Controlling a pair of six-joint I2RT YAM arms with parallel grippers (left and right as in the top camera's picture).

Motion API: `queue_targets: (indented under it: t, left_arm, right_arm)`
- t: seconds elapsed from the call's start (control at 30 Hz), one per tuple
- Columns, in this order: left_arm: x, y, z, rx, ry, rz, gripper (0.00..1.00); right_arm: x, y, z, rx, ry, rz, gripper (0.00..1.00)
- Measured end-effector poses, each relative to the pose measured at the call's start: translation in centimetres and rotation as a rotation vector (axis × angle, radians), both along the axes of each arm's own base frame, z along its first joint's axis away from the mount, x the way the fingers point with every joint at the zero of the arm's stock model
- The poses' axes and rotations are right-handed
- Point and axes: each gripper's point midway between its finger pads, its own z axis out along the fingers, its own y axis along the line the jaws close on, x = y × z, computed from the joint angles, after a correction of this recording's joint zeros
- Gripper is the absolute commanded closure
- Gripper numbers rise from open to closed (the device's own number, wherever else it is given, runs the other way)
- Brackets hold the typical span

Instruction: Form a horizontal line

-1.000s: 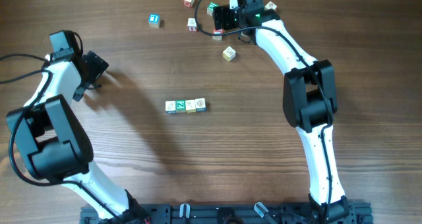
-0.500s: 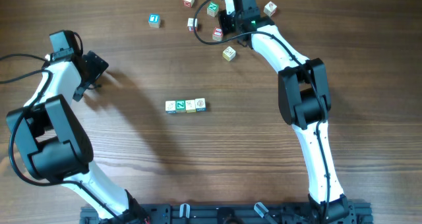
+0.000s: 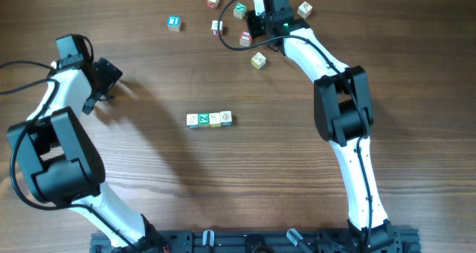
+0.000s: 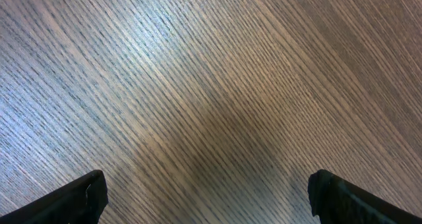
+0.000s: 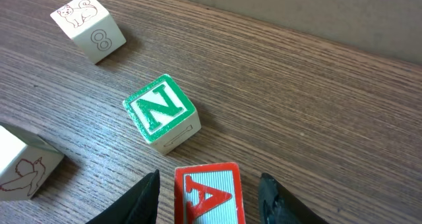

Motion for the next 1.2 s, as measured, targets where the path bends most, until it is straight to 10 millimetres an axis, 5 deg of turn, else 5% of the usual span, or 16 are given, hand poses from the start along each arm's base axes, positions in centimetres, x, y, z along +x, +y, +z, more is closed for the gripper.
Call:
queue_targets:
  t: [0.2, 0.3, 0.37, 0.43, 0.47, 0.73, 1.03, 1.2]
  left_arm:
    - [0.0, 0.0, 0.0, 0.0, 0.0, 0.0, 0.0]
    - [0.0, 0.0, 0.0, 0.0, 0.0, 0.0, 0.0]
    - [0.0, 0.0, 0.0, 0.0, 0.0, 0.0, 0.0]
    - [0.0, 0.0, 0.0, 0.0, 0.0, 0.0, 0.0]
    - [0.0, 0.0, 0.0, 0.0, 0.0, 0.0, 0.0]
    - [0.0, 0.0, 0.0, 0.0, 0.001, 0.0, 0.0]
    - [0.0, 0.0, 0.0, 0.0, 0.0, 0.0, 0.0]
    - [0.0, 0.0, 0.0, 0.0, 0.0, 0.0, 0.0]
  right_arm:
    - [0.6, -0.6, 1.3, -0.019, -0.038, -0.017, 0.81]
    - [0.4, -1.4, 2.7, -0.024, -0.031, -0.031, 0.63]
    - [0.3, -1.9, 6.3, -0.018, -0.06, -0.041, 0.43]
    - [0.1, -2.0, 11.3, -0.001, -0.129, -0.038, 0.4]
    - [-0.2, -2.1, 12.3, -0.007, -0.131, -0.033, 0.39]
    - [-7.6, -6.9, 4.4, -0.065, 0.359, -0.202, 0.21]
    - [-12.8, -8.4, 2.2, -0.094, 0.605, -0.312, 0.09]
    - [-13.6, -8.5, 2.0, -0.089, 0.642, -0.325, 0.0]
